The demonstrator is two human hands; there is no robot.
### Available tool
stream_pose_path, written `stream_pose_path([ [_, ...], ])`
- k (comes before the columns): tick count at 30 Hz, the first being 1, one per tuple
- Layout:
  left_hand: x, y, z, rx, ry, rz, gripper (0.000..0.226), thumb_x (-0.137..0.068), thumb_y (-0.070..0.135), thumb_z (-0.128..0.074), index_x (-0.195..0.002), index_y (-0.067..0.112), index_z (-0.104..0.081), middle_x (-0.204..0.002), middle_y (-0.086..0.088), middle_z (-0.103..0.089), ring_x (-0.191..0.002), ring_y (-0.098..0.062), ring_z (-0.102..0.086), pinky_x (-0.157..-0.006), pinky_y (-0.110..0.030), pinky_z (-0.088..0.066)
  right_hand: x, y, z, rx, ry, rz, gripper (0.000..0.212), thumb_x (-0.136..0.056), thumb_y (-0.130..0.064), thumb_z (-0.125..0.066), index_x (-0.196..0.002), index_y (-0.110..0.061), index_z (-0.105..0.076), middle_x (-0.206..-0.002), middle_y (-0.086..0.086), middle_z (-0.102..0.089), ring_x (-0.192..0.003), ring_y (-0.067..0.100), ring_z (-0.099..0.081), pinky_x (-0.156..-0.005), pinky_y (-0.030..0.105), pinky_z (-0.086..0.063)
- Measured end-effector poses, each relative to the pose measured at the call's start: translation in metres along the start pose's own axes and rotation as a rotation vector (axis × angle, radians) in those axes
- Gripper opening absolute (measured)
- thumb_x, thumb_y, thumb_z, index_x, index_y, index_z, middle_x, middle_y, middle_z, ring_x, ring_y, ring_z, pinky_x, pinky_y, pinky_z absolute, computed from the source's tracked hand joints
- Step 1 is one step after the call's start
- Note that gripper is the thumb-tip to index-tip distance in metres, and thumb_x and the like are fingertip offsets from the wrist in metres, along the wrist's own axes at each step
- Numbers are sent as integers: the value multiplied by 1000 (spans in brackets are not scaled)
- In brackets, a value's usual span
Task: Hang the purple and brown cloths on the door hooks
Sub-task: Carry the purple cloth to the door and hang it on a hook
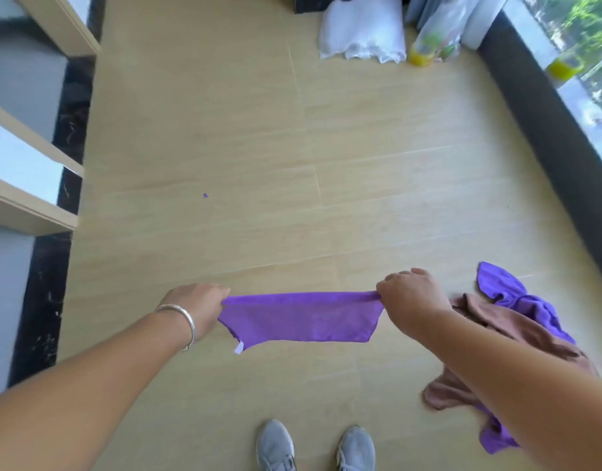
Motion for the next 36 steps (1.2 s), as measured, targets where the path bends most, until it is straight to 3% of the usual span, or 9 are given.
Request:
stream_pose_path([
  [5,119,-40,135,151,16,-6,30,-93,18,-38,-106,35,-60,-110,-1,-67,-94,-24,-62,-78,-31,-48,70,14,157,-18,39,59,31,-86,-5,-46,-102,-26,-63,-111,-6,-61,-111,18,-55,-93,29,-42],
  [9,207,-72,250,282,164,-6,36,-96,19,-40,-117,36,-63,-110,-2,-68,-101,-25,-62,-88,-34,-50,122,32,289,-101,130,43,26,-94,-19,-40,-101,-23,-65,-107,-4,-62,-105,20,-55,-82,31,-46],
  [11,245,-82,302,293,252,-24,34,-96,18,-40,-113,34,-64,-108,-1,-69,-100,-25,-62,-89,-37,-50,146,43,349,-109,195,16,25,-95,-23,-40,-97,-22,-65,-103,-2,-63,-100,22,-57,-74,29,-43],
  [14,299,-91,374,278,370,-44,27,-96,17,-39,-98,23,-65,-90,-4,-68,-83,-24,-62,-75,-34,-49,183,58,431,-58,304,-25,24,-97,-27,-40,-98,-20,-64,-100,1,-62,-97,25,-58,-68,29,-36],
  [16,334,-97,416,228,469,-17,24,-96,17,-38,-88,15,-61,-77,-4,-61,-70,-23,-54,-61,-31,-38,207,67,480,-19,384,-42,26,-100,-32,-39,-100,-19,-62,-101,2,-62,-97,25,-59,-66,29,-36],
  [20,404,-108,489,133,685,95,23,-95,16,-36,-80,16,-53,-76,-2,-57,-68,-23,-51,-59,-30,-33,260,81,568,42,580,-75,25,-100,-33,-37,-89,-21,-55,-97,2,-63,-92,26,-60,-69,30,-40],
  [28,535,-111,590,49,1010,169,24,-95,20,-35,-80,20,-54,-77,0,-61,-74,-23,-62,-61,-32,-43,359,104,692,75,806,-46,30,-102,-28,-32,-101,-19,-61,-100,-2,-60,-97,20,-57,-82,38,-50],
  [32,573,-106,611,-68,1012,203,24,-97,23,-33,-81,23,-52,-79,2,-61,-76,-21,-62,-66,-35,-48,392,112,723,30,925,-6,29,-100,-25,-35,-106,-21,-63,-116,-5,-58,-115,17,-50,-94,37,-45],
  [36,589,-94,616,-148,1012,189,25,-100,29,-32,-85,23,-50,-78,5,-55,-76,-19,-59,-70,-35,-48,404,116,726,53,1013,18,28,-99,-20,-36,-110,-20,-61,-117,-7,-56,-119,15,-46,-99,35,-42],
])
Point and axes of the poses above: each hand's wrist, its own x-axis away from the middle knuckle, its own z-axis out of the back of the hand, y = z × x, the point moved 6 cm from there along -x, towards the middle knuckle
